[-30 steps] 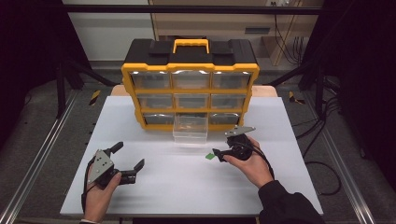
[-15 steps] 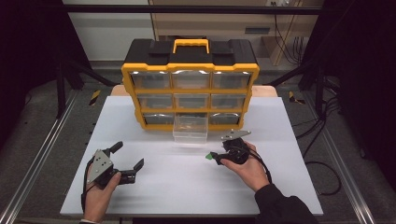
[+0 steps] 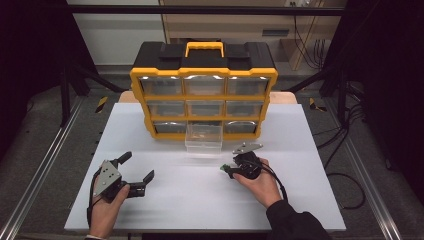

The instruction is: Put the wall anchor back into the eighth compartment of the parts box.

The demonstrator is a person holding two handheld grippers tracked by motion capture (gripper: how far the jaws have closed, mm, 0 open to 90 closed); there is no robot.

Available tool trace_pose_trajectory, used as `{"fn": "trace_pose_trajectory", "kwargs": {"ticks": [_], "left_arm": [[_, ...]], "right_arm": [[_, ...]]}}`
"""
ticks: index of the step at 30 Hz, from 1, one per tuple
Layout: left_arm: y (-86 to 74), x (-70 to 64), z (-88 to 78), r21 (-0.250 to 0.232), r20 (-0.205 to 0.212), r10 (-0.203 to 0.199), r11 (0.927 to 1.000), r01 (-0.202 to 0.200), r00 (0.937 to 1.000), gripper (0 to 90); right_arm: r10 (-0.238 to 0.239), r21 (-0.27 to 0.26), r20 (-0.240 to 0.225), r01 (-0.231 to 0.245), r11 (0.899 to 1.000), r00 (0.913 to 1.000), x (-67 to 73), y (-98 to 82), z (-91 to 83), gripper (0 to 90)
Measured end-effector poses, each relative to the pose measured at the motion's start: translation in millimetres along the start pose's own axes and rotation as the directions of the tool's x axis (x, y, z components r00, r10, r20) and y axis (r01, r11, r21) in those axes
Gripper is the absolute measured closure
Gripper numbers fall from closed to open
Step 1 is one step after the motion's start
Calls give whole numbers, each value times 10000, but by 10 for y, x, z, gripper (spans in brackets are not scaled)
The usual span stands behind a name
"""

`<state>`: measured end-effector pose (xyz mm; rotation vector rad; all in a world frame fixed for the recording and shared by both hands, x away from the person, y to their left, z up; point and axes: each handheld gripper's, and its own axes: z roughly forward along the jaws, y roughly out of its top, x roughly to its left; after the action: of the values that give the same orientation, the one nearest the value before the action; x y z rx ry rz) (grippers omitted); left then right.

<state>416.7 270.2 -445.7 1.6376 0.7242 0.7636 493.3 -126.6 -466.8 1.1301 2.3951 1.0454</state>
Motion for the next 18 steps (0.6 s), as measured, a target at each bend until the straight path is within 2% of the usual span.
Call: {"fn": "trace_pose_trajectory", "kwargs": {"ticks": [4, 5, 9, 14, 18], "left_arm": [[-1, 2, -1, 1, -16, -20, 10000, 20, 10000, 10], [0, 0, -1, -7, -7, -15, 10000, 15, 10000, 10], [0, 5, -2, -10, -18, 6, 10000, -6, 10000, 10], [2, 8, -5, -21, -40, 1, 10000, -1, 10000, 11], [2, 7, -3, -16, -30, 11, 10000, -11, 10000, 11]], "right_arm": [[32, -42, -38, -32, 10000, 10000, 29, -1, 33, 483], [-123, -12, 19, 123, 9999, 9999, 27, 0, 42, 486], [57, -6, 2, -57, 10000, 10000, 41, -7, 62, 500], [-72, 101, 8, 71, 9999, 10000, 46, -38, 104, 509], [61, 43, -32, -61, 10000, 10000, 62, -50, 126, 519]]}}
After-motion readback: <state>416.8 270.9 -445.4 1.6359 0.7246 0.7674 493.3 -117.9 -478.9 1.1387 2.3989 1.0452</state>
